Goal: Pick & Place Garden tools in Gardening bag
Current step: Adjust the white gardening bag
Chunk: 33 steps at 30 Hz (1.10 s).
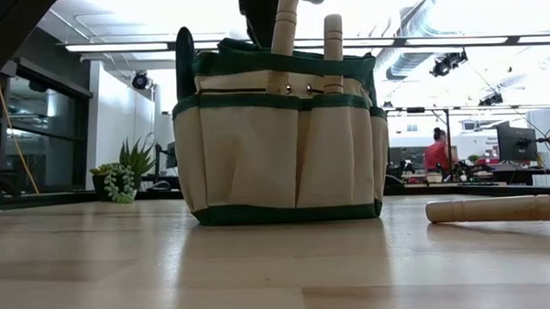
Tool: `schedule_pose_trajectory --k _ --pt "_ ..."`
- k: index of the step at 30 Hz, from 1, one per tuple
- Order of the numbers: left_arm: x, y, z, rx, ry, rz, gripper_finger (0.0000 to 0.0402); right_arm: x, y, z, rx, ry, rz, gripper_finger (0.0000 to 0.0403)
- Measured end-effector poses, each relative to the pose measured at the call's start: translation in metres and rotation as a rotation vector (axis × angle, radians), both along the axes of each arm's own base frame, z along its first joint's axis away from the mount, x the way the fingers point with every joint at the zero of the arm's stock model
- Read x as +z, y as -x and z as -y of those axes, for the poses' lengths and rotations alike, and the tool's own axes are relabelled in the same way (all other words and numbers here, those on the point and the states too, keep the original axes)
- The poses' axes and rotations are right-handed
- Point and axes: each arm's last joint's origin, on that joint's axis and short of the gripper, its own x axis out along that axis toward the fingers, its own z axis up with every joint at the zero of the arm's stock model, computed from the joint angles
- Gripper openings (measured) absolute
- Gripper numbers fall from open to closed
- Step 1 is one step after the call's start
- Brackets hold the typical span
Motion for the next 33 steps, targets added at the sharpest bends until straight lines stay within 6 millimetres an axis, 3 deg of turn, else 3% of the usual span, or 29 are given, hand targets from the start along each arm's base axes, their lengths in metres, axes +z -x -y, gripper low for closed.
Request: schedule_pose_trajectory --k 4,12,19,30,33 --pt "0.001 -0.004 -0.011 -0.077 -0.014 0.003 0.0251 0.0 0.0 0.0 -0.001 -0.003 0.003 0.0301" --pt "0.003 -0.014 -0.026 -0.408 0.046 0.043 0.0251 0.001 -0.001 0.0 -0.067 -0.03 0.012 0.0301" --pt "-0.001 -0.021 -0.03 -0.662 0.015 0.034 0.0251 0.001 -0.002 0.001 -0.095 -0.034 0.011 0.0301" --pt "-0.003 -0.029 -0.028 -0.801 0.014 0.098 0.0251 0.001 -0.002 0.001 -0.165 -0.087 -0.001 0.0301" --pt "-0.013 -0.031 -0.027 -0.822 0.025 0.079 0.0251 0.001 -0.003 0.001 -0.166 -0.093 0.005 0.0301"
